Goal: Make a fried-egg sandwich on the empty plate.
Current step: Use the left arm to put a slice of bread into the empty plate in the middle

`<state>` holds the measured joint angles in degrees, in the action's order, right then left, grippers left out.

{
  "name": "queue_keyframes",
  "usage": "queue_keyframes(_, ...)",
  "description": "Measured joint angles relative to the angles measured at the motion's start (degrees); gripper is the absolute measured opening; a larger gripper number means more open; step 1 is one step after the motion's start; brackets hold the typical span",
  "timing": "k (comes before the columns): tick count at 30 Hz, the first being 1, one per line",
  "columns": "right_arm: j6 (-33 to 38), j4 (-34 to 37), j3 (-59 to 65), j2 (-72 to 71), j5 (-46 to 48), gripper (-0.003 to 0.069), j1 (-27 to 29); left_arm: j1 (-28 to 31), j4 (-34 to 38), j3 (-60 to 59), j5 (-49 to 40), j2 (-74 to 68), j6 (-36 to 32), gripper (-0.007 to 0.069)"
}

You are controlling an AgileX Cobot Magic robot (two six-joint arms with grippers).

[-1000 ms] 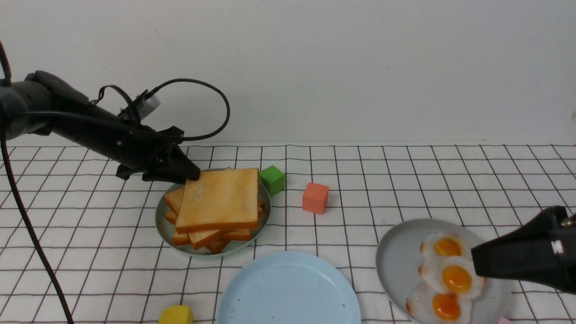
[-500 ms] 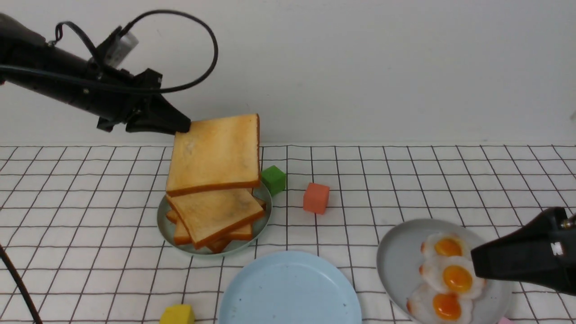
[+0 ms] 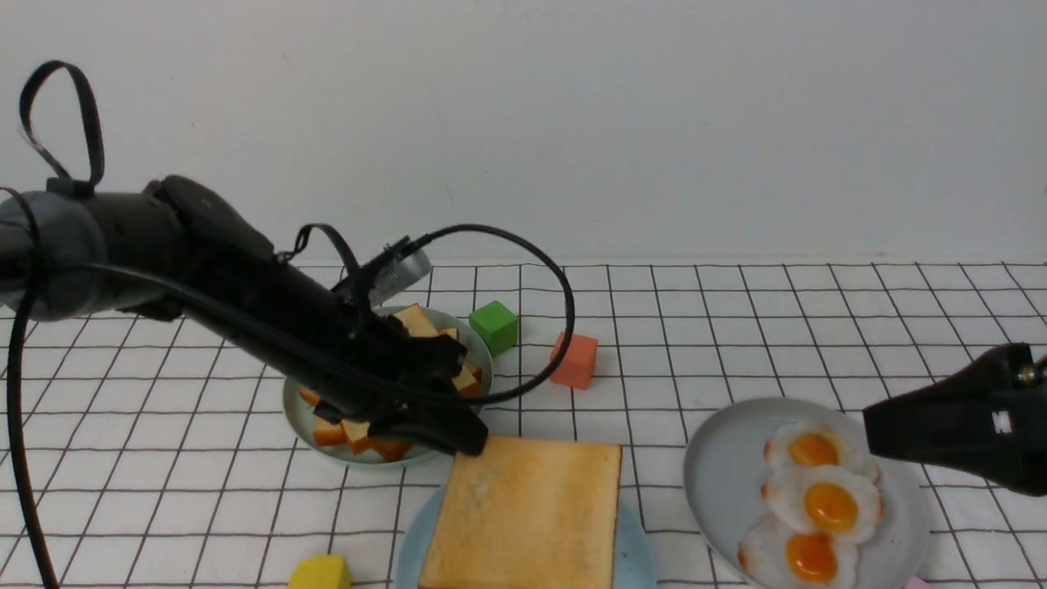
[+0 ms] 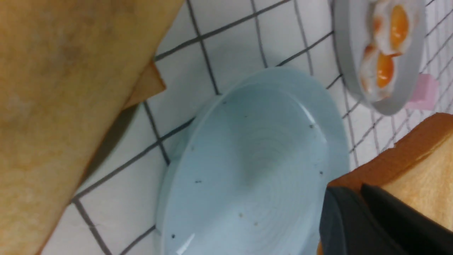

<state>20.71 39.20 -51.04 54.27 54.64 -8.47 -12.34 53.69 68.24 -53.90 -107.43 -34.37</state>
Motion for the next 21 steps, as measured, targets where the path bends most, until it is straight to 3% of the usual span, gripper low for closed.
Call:
queue_keyframes(10,0.2,-1.1,0.0,0.0,-4.4,0.0420,0.0,-3.3,-2.3,-3.8,13.2,0.1,7.5,0.0062)
queue_keyframes(13,0.2,-1.1,0.0,0.0,-5.1,0.0420,0.0,-3.8,-3.7,-3.8,13.4,0.1,8.2,0.0127)
queue_keyframes(21,-5.9,-4.5,0.0,0.7,-5.3,0.0420,0.0,-3.8,-12.3,-3.5,9.2,2.9,12.8,0.0411)
